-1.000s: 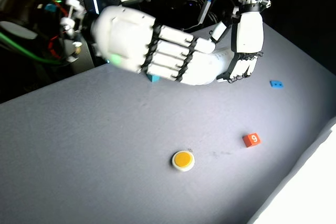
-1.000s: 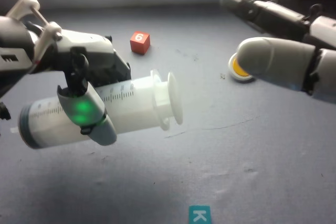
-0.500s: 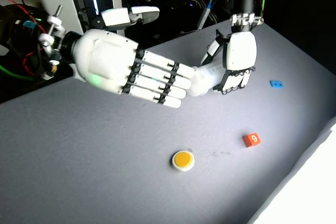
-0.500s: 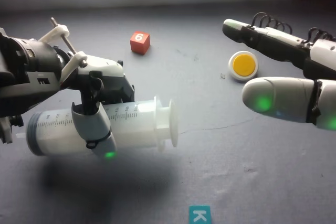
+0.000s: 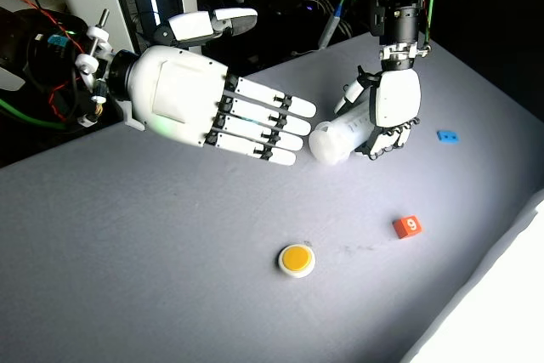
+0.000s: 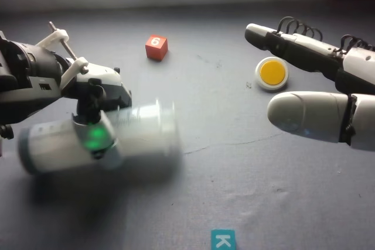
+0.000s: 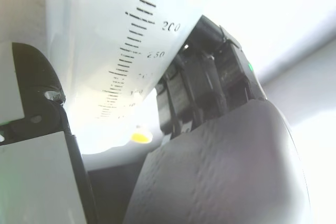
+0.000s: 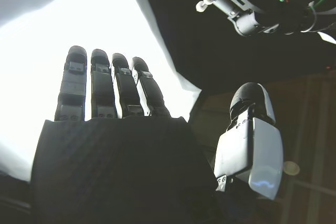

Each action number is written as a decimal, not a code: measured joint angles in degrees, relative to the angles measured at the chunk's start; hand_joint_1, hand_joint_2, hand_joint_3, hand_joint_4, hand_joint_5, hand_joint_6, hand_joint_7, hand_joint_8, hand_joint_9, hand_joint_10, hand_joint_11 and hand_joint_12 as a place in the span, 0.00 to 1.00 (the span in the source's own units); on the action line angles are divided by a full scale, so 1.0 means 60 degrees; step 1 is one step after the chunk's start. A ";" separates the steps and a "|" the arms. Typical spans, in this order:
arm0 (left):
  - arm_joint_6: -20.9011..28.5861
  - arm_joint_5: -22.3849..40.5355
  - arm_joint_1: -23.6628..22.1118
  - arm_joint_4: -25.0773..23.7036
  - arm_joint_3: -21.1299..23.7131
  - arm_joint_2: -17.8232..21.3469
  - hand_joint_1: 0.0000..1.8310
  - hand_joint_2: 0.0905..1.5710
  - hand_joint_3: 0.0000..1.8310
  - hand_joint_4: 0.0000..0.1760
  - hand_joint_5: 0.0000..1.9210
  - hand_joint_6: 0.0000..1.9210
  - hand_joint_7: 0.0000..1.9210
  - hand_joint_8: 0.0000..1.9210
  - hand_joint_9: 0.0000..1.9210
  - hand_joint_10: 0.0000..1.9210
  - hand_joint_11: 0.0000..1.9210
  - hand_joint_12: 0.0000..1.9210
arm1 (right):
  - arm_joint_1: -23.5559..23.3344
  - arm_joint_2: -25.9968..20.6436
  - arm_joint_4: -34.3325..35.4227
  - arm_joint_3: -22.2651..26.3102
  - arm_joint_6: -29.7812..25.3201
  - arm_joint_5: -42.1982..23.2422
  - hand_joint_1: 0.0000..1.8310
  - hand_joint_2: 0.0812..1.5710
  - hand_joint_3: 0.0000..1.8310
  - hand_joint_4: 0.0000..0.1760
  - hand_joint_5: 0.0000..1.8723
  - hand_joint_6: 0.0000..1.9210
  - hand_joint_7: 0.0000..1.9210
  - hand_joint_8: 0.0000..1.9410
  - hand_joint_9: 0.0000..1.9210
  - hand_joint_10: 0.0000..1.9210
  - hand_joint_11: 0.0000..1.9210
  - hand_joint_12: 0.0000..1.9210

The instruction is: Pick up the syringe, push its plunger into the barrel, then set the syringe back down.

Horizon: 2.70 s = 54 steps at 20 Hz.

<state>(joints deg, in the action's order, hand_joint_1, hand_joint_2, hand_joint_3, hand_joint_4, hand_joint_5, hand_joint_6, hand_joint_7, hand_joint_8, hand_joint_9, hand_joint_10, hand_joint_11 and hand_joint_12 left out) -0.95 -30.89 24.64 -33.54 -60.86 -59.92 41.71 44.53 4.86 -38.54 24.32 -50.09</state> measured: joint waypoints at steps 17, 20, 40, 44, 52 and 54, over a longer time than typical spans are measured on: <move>0.0000 0.3807 -0.0499 -0.2787 0.0871 0.1147 0.13 0.47 0.00 0.00 0.02 0.01 0.09 0.02 0.09 0.01 0.00 0.14 | 0.0142 0.0095 -0.0175 0.0000 0.0066 -0.0262 0.00 0.59 0.00 0.00 0.03 0.01 0.02 0.01 0.00 0.00 0.00 0.00; -0.0055 0.5839 -0.0495 -0.3636 0.0867 0.1661 0.17 0.50 0.00 0.00 0.06 0.76 0.10 0.82 0.08 0.90 0.01 0.93 | 0.0204 0.0095 -0.0175 0.0000 0.0073 -0.0321 0.00 0.60 0.00 0.00 0.21 0.01 0.22 0.02 0.19 0.01 0.06 0.24; -0.0627 1.4812 0.0087 -0.6113 0.0138 0.3595 0.67 0.83 0.00 1.00 0.78 1.00 0.84 1.00 0.89 1.00 0.92 1.00 | 0.0233 0.0135 -0.0248 0.0000 0.0193 -0.0455 0.62 0.85 0.01 0.00 0.74 1.00 0.81 1.00 0.84 1.00 0.88 1.00; -0.0688 1.5376 0.0087 -0.6266 -0.0084 0.3661 0.68 0.84 0.01 1.00 0.78 1.00 0.85 1.00 0.90 1.00 0.93 1.00 | 0.0233 0.0135 -0.0248 0.0000 0.0193 -0.0463 0.60 0.86 0.00 0.00 0.73 1.00 0.79 1.00 0.82 1.00 0.86 1.00; -0.0368 1.7070 0.0175 -0.6732 -0.0557 0.3712 0.68 0.83 0.01 0.98 0.80 1.00 0.84 1.00 0.88 1.00 0.90 1.00 | 0.0233 0.0135 -0.0266 0.0000 0.0193 -0.0474 0.58 0.86 0.00 0.00 0.71 1.00 0.78 1.00 0.80 1.00 0.83 1.00; -0.0510 1.7154 0.0229 -0.6747 -0.0561 0.3712 0.67 0.84 0.01 1.00 0.79 1.00 0.84 1.00 0.88 1.00 0.90 1.00 | 0.0233 0.0135 -0.0273 0.0000 0.0193 -0.0470 0.57 0.86 0.00 0.00 0.71 1.00 0.78 1.00 0.80 1.00 0.82 1.00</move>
<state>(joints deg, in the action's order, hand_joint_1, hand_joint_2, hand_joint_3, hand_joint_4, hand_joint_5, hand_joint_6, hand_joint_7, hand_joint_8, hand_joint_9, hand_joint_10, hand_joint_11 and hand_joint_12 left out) -4.01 72.03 26.02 -74.02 -64.23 -37.65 43.11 45.34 3.22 -38.54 25.47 -52.90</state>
